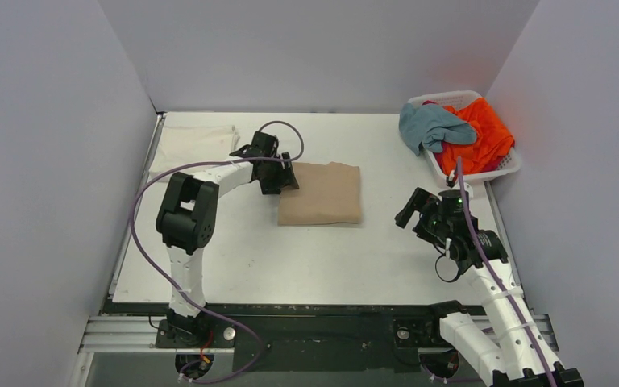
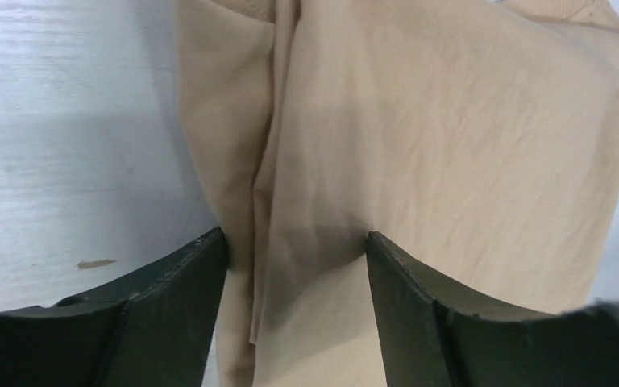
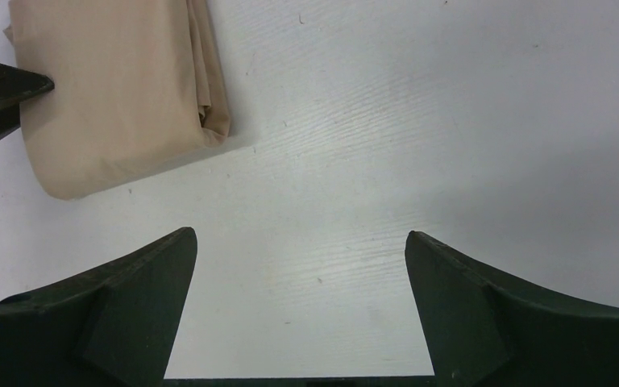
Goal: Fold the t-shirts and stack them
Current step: Put the neatly folded tshirt into the corner of the board with the left arm
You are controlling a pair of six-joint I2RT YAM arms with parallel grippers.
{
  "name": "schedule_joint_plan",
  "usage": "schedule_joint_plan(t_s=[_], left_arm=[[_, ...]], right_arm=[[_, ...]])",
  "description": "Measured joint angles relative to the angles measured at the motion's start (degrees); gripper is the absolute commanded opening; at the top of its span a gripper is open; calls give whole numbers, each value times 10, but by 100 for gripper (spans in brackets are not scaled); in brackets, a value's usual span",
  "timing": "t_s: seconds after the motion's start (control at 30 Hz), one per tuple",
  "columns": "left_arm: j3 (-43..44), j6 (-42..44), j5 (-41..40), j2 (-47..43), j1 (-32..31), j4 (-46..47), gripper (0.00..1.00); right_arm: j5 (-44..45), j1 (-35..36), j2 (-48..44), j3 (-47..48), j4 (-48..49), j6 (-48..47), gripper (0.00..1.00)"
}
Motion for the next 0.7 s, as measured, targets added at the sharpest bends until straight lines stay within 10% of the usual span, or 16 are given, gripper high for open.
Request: schedule_joint_plan(t_s=[0.27,0.7], left_arm=[[38,-11,-77,30,-43,-20,0],[101,77,-263,46,-54,-97,0]], right_arm=[[22,0,0,-8,-2,-12,96],[61,-3,36,-18,10,-64,95]])
